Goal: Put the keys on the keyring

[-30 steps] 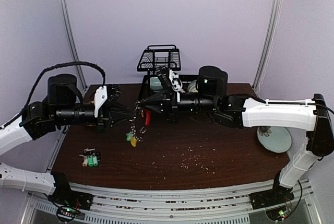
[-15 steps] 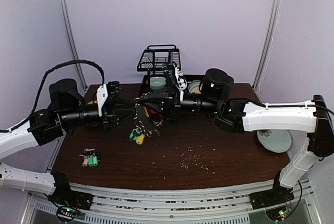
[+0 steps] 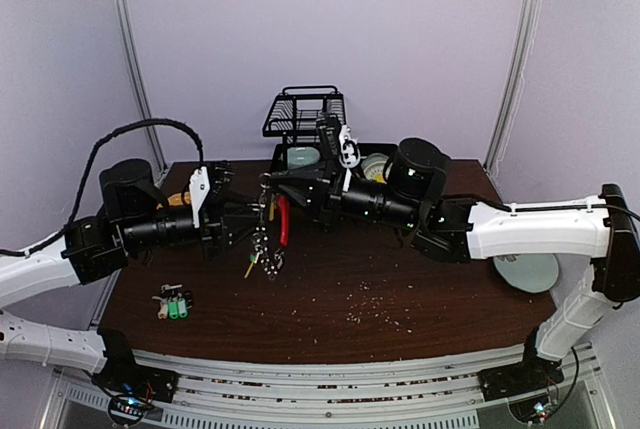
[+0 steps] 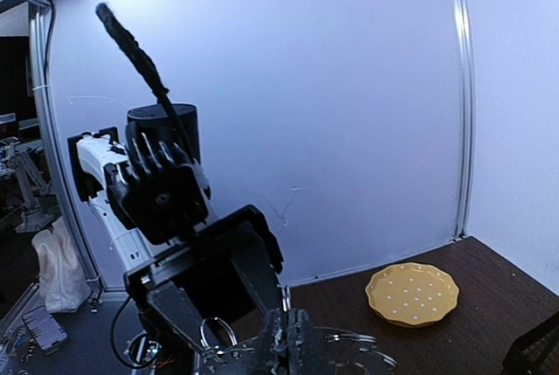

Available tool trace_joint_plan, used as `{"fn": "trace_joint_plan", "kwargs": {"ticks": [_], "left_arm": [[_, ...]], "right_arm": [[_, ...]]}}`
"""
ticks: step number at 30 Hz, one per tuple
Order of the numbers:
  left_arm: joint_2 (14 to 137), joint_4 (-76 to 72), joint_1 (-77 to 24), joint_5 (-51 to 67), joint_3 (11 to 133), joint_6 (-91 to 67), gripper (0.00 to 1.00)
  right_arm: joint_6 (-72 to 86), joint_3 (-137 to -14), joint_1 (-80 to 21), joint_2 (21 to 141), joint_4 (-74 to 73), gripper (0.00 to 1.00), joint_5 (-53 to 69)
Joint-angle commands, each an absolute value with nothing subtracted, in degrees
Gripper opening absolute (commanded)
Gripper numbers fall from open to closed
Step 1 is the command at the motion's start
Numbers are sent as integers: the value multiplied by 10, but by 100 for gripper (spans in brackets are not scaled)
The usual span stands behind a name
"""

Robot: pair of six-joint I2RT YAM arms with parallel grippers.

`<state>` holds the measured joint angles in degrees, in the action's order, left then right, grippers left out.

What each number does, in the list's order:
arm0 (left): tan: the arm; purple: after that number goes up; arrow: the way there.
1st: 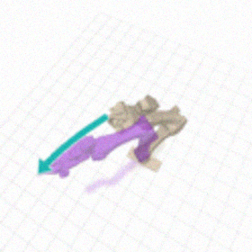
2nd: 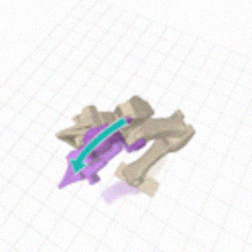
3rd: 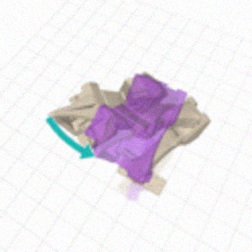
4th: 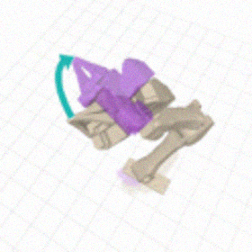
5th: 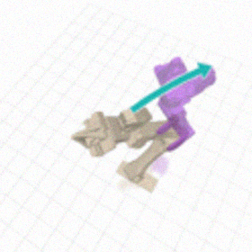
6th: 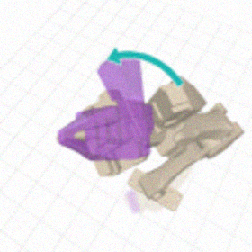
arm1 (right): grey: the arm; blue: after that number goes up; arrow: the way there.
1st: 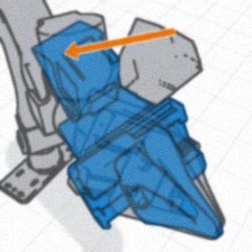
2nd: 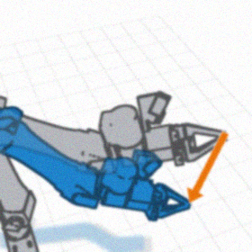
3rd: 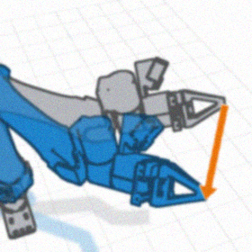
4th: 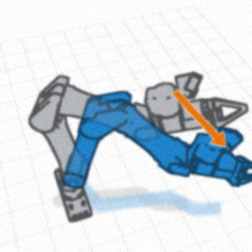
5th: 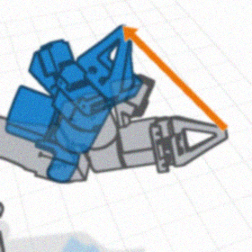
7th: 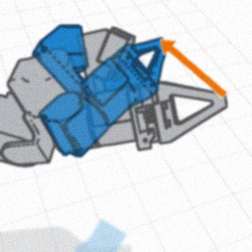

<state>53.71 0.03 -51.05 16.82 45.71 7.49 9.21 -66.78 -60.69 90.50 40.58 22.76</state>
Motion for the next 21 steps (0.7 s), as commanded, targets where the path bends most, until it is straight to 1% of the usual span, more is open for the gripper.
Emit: {"fn": "trace_joint_plan", "kwargs": {"ticks": [1,5,8,11,17,21], "left_arm": [[502,-18,-507,114,443,75,36],[491,0,-507,43,442,77,50],[490,0,-507,-12,441,76,54],[497,-6,-508,-39,444,79,58],[523,-5,-507,-35,456,85,59],[531,-13,-507,-34,453,86,60]], "right_arm": [[54,-652,-602,848,348,0,162],[49,-663,-586,814,217,0,93],[51,-652,-579,796,122,0,27],[81,-627,-580,774,51,0,-6],[174,-573,-577,731,-70,0,-39],[226,-556,-554,746,-128,0,-32]]}}
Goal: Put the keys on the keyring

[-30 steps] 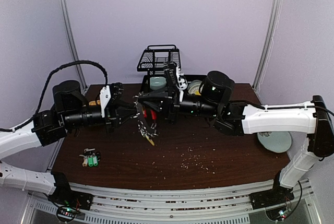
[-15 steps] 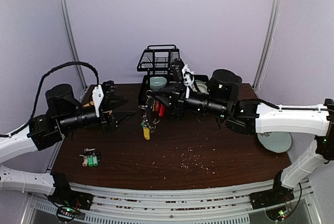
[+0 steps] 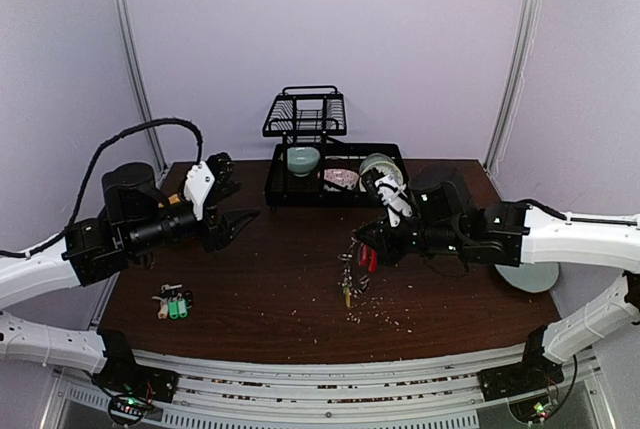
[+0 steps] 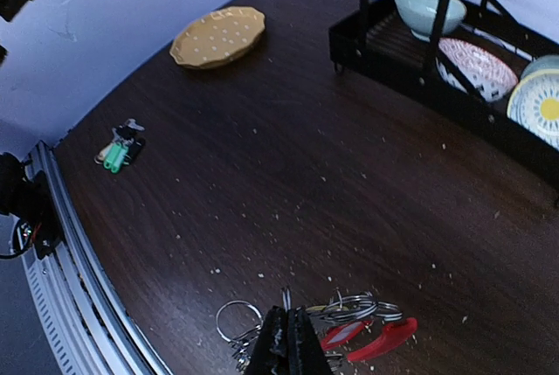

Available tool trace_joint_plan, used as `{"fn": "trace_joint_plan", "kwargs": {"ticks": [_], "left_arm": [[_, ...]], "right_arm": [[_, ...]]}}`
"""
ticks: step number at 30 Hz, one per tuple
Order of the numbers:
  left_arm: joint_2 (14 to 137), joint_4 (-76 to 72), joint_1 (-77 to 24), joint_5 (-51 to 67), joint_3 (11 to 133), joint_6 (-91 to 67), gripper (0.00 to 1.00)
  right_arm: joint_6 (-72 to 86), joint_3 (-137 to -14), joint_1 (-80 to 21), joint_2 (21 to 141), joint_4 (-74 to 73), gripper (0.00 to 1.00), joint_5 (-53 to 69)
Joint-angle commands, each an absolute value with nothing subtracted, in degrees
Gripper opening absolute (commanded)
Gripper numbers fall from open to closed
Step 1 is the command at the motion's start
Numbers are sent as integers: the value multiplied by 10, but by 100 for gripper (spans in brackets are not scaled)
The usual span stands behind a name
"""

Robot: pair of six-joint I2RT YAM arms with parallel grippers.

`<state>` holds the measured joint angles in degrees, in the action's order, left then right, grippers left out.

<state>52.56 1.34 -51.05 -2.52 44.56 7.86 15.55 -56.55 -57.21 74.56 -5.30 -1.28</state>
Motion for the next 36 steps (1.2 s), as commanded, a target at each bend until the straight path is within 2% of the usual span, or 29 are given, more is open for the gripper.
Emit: {"fn": "trace_joint_plan", "kwargs": {"ticks": [1,7,13,14,19,21,22,24,26,31,36], "left_arm": [[534,-15,-508,-36,453,84,60],[571,14,-507,-53,477,58,61],[588,34,-504,-76,479,27,62],[589,35,-503,-80,478,20,62],[602,58,-491,-123,474,-37,68],[618,81,-474,-128,473,-80,71],[630,94,-461,-128,472,-107,72],[652,131,-432,-122,471,-164,74],[673,177,-400,-112,471,-219,74],[689,285,-340,-129,441,-334,74],[650,274,-239,-92,355,-406,73]], "right_arm": [[235,-552,-543,759,-129,0,-19],[231,-593,-479,909,-119,0,51],[191,-728,-446,1063,-145,0,82],[182,-753,-446,1083,-154,3,78],[154,-864,-447,1139,-225,51,41],[147,-864,-447,1117,-217,66,19],[143,-858,-447,1102,-212,79,11],[133,-840,-448,1071,-203,93,0],[123,-815,-448,1040,-199,97,-8],[101,-740,-448,980,-191,96,-23],[83,-688,-449,947,-173,96,-18]]}}
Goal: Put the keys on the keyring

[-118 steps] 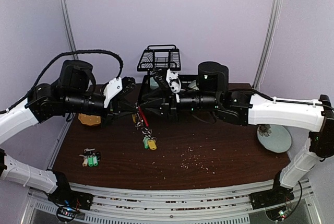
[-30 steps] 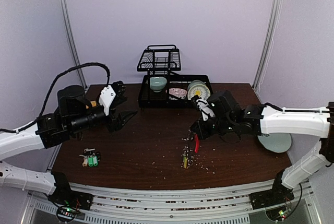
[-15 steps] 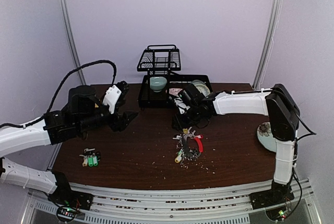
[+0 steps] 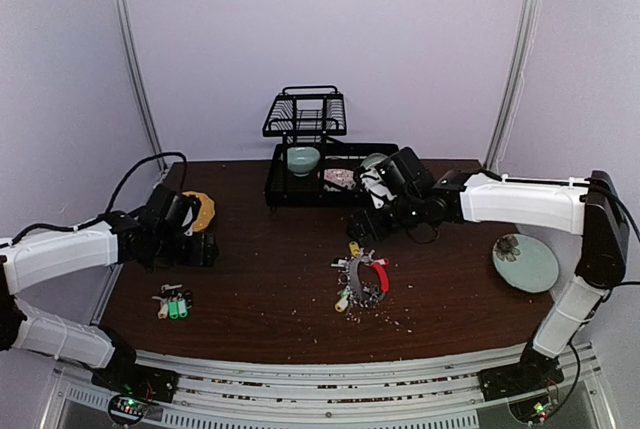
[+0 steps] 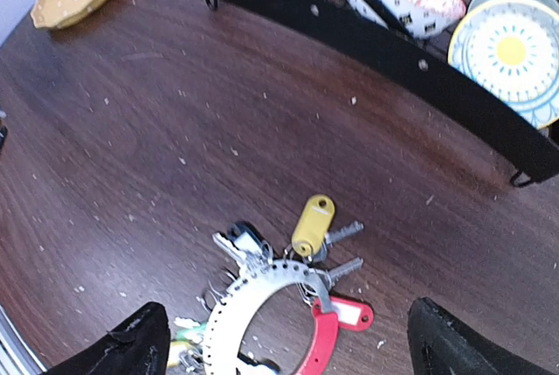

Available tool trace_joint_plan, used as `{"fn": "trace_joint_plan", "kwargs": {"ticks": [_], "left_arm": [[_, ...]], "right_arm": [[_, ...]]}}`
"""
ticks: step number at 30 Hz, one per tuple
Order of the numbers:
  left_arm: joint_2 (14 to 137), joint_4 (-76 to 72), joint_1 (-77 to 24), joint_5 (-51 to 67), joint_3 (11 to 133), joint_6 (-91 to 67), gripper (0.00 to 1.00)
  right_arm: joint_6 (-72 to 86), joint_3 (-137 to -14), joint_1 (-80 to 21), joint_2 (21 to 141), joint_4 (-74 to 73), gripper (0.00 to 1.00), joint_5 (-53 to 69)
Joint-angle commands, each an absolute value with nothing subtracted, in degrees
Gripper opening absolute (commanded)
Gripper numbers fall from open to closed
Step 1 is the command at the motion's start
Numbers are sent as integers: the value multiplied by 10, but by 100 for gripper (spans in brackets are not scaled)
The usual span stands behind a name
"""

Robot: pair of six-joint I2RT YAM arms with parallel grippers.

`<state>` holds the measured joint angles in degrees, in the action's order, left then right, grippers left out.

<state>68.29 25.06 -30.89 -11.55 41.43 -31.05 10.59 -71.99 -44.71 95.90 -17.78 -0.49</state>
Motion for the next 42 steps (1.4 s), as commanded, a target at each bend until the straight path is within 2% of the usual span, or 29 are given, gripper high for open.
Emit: {"fn": "trace_joint_plan", "kwargs": {"ticks": [1,2,5,6,10,18,21,32,36,42], "left_arm": [[642,264,-221,-83,338,-418,72],[633,255,-214,-80,323,-420,68],[629,228,-214,-27,307,-383,48],[631,226,-216,-3,304,-365,46],[640,244,-249,11,306,-349,47],[711,343,-332,-107,338,-443,49],[707,355,-384,-137,325,-491,54],[716,369,-386,-231,315,-511,52],[726,343,-386,-198,307,-507,40],[720,337,-386,-185,292,-510,14]], "right_arm": [[80,-682,-449,946,-170,96,-17],[76,-678,-449,946,-170,96,-16],[63,-670,-449,951,-173,96,-12],[58,-668,-448,951,-171,96,-11],[46,-665,-447,960,-171,96,-18],[49,-674,-447,971,-171,96,7],[43,-675,-448,975,-176,96,9],[42,-674,-449,985,-173,96,37],[42,-681,-448,987,-177,96,42],[39,-682,-449,983,-179,96,45]]}}
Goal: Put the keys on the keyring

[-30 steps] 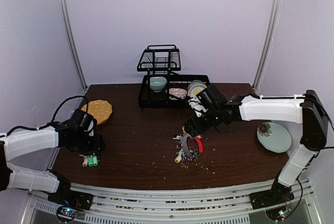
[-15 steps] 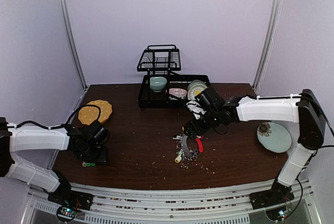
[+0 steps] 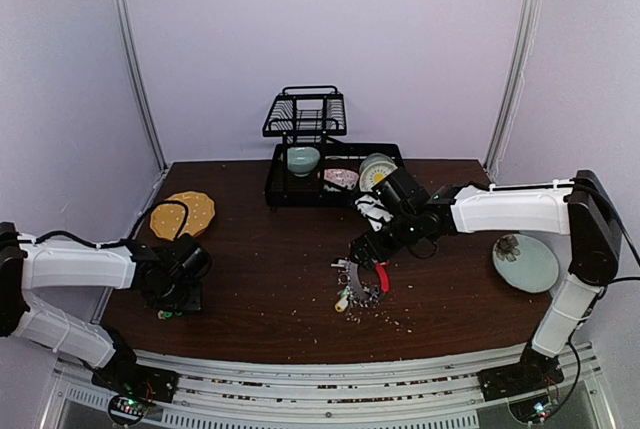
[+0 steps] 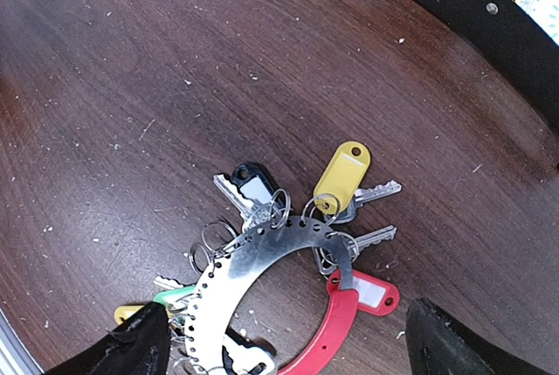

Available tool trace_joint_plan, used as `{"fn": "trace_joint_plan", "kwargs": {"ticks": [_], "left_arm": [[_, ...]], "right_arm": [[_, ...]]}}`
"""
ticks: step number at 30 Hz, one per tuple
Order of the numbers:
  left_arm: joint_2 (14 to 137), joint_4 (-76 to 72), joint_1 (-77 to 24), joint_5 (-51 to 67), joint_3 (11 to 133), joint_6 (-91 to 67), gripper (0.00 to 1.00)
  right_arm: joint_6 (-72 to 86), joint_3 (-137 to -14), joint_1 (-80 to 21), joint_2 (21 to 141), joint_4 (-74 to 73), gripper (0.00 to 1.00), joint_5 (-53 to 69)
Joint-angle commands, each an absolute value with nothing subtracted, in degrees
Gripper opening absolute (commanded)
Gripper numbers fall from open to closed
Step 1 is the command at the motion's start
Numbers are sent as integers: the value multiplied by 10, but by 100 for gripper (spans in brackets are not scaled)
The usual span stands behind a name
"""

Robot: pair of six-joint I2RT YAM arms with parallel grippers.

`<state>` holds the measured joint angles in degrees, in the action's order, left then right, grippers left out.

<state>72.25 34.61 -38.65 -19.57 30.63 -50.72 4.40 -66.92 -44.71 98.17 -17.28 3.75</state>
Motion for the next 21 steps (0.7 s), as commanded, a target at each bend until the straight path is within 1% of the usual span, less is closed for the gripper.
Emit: {"fn": "trace_joint_plan", "kwargs": {"ticks": [1,4,5,9,12,18,21], "left_arm": [[716,334,-386,-184,293,-507,12],[706,323,-386,-173,295,-496,1],[704,318,-386,-168,296,-493,0],[705,299,-387,-142,298,-472,0],[705,263,-402,-99,311,-440,0],[722,154,-485,-19,370,-352,0],[731,76,-523,25,378,-305,0]], "right_arm": [[39,-682,-448,982,-179,96,46],[40,-685,-448,986,-181,96,49],[40,-685,-448,987,-181,96,49],[43,-688,-449,986,-183,96,50],[43,-690,-448,984,-187,95,51],[49,-699,-448,980,-192,96,59],[55,-697,-448,976,-185,95,88]]}}
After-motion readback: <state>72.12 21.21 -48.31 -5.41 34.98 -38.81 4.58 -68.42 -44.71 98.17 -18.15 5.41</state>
